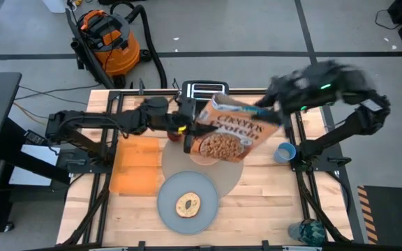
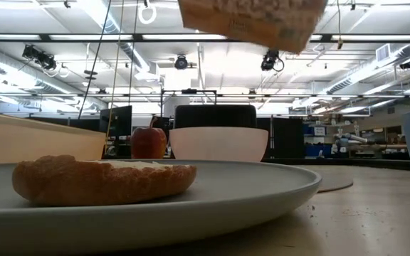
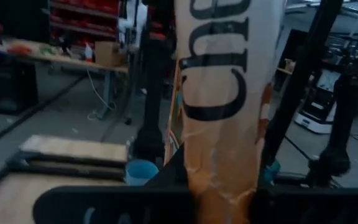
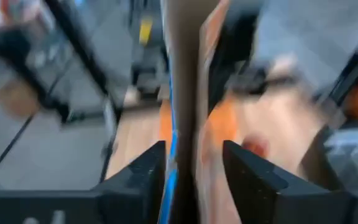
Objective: Arrange a breakfast setting
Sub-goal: Pour the cereal into the peach bowl
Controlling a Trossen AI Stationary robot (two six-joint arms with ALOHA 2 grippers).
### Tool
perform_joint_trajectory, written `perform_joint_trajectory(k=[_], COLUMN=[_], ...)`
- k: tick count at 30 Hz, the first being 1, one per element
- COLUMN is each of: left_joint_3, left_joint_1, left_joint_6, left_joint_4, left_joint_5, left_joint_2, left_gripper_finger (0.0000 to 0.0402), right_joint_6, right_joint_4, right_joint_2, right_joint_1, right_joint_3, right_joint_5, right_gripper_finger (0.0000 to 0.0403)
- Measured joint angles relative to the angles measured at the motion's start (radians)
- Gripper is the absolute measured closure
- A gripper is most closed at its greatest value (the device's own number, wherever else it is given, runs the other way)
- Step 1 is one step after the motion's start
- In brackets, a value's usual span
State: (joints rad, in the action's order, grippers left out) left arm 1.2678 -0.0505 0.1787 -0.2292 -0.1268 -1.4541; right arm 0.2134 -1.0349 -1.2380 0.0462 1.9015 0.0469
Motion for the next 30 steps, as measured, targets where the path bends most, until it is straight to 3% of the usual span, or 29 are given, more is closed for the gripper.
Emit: perform_joint_trajectory(k=[5,12,20,24,30], left_joint_3=[0.091,0.164,0.215,0.219,0.219], left_joint_1=[-0.020,-0.085,-0.132,-0.140,-0.139], left_joint_6=[-0.038,-0.048,-0.055,-0.054,-0.025], left_joint_4=[0.067,0.048,-0.147,-0.258,-0.316], left_joint_5=[0.008,0.022,0.019,0.019,0.019], left_joint_2=[0.047,0.118,0.164,0.164,0.163], left_gripper_finger=[0.0393,0.0393,0.0394,0.0391,0.0389], right_joint_6=[-0.105,-0.169,-0.142,-0.164,-0.206], right_joint_4=[0.160,0.133,0.235,0.490,1.076], right_joint_2=[0.134,0.248,0.286,0.263,0.193], right_joint_1=[-0.002,-0.003,-0.003,-0.003,-0.015], right_joint_3=[0.001,-0.013,-0.287,-0.482,-0.694], right_joint_5=[-0.154,-0.262,-0.295,-0.286,-0.233], right_gripper_finger=[0.0210,0.0209,0.0202,0.0193,0.0169])
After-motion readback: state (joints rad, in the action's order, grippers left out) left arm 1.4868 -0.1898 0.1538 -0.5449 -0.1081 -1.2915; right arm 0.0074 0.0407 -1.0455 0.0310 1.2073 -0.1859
